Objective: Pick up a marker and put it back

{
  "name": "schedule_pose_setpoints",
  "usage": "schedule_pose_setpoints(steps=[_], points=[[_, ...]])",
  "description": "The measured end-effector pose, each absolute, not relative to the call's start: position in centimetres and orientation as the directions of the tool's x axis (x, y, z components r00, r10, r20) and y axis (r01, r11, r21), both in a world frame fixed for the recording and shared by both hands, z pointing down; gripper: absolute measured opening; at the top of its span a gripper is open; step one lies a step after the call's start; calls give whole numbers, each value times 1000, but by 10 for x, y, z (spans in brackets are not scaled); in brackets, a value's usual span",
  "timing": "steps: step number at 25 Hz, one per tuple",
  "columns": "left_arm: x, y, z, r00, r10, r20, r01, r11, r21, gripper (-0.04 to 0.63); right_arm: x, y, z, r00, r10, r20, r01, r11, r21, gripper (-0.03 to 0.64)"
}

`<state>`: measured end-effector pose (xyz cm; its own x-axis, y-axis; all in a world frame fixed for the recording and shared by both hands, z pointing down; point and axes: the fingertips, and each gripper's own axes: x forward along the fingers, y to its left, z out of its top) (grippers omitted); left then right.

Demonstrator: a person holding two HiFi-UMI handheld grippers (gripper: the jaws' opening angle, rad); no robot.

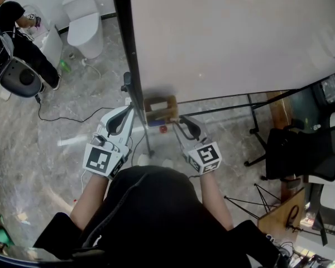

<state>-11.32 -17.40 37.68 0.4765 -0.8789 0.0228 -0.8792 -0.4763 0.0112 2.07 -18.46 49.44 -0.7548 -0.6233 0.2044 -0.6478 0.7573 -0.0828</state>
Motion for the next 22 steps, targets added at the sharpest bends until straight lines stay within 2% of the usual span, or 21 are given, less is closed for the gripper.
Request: schedule_pose_setpoints(steps=[11,22], points=[[-111,-177,378,482,-876,19,-876,-482,12,5,23,-186,493,-753,-626,204,-650,755,-85,141],[-94,-179,373,516,-856,10,-856,-516,10,5,32,-180,459,-753,-645,128,-656,751,-72,146]])
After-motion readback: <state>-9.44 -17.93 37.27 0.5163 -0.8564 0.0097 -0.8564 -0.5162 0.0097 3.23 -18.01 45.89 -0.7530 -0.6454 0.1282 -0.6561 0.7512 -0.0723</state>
